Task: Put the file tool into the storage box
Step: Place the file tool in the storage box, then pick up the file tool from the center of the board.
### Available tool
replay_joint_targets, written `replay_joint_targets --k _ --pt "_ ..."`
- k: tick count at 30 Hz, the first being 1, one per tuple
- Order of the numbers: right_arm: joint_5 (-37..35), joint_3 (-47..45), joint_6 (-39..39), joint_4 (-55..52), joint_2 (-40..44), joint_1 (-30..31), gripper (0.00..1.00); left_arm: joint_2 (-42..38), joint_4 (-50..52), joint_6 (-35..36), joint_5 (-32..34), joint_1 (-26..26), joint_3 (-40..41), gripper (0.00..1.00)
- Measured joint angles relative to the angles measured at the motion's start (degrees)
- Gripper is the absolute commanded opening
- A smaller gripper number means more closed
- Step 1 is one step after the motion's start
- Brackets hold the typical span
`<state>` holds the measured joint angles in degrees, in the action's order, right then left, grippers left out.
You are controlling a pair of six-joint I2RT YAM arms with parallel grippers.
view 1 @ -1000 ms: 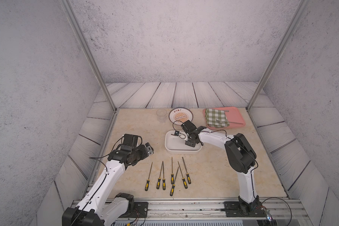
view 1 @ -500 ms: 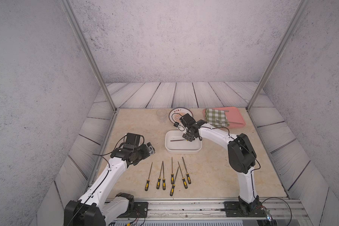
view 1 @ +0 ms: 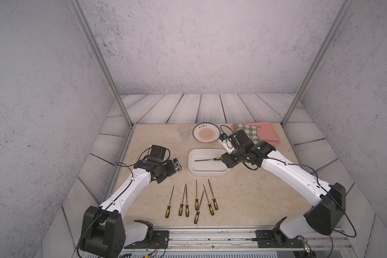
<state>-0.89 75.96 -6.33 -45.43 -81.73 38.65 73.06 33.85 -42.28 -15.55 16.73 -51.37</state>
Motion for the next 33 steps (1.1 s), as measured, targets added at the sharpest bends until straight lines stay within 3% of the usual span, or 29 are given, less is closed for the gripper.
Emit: replay_joint_targets --k 8,14,33 --pt "12.4 -17.3 -16.2 1.8 6.6 0.4 0.57 4.4 0.2 0.5 -0.3 4.2 -3.0 1.0" --pt "15.7 -26.4 -24.1 6.1 8.1 3.2 0.57 5.0 0.2 0.4 0.4 5.5 -3.1 1.0" --pt "12.7 -18.8 -28.0 6.1 -8.7 14.4 0.57 -0.2 2.4 -2.3 6.2 5.5 0.2 0.99"
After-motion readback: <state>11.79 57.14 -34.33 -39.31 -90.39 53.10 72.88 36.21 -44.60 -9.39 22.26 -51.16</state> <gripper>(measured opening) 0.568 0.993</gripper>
